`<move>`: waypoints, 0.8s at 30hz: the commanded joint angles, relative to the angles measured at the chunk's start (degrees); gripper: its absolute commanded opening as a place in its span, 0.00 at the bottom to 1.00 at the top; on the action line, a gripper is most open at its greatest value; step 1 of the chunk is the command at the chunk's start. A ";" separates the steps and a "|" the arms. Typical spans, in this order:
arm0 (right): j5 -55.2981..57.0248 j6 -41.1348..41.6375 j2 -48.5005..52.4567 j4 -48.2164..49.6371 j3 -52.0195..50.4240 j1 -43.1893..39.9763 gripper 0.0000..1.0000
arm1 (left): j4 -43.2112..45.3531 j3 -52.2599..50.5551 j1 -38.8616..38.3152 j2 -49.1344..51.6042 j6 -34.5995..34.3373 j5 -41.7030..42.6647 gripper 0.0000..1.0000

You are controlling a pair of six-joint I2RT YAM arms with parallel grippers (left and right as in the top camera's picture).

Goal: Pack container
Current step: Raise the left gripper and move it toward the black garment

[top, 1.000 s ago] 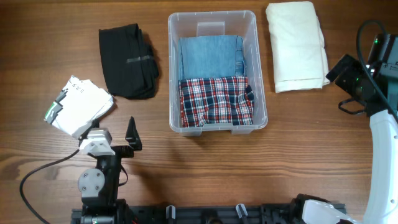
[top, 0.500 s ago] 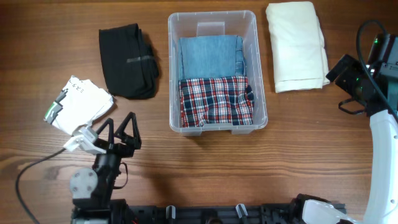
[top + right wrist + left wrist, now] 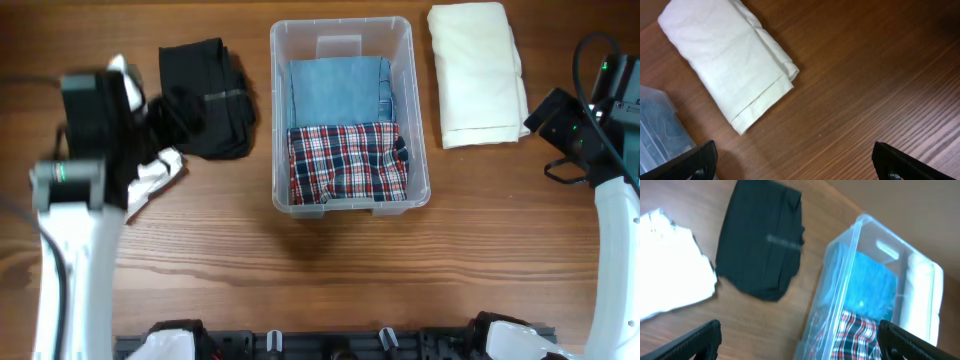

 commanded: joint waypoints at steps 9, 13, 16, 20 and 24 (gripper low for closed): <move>0.39 0.37 0.46 0.04 0.15 -0.07 1.00 | -4.48 13.84 3.76 10.34 10.32 -8.00 1.00; 0.39 0.39 0.46 0.04 0.15 -0.07 1.00 | -4.66 13.84 3.76 10.45 19.52 -8.00 1.00; 0.39 0.37 0.46 0.04 0.15 -0.07 1.00 | -3.43 13.84 3.76 10.86 22.77 -7.98 1.00; 0.39 0.39 0.46 0.04 0.15 -0.07 1.00 | -1.51 13.84 4.61 13.73 25.35 -7.87 1.00; 0.39 0.39 0.46 0.04 0.15 -0.07 1.00 | 0.68 13.84 4.79 19.85 28.55 -7.13 1.00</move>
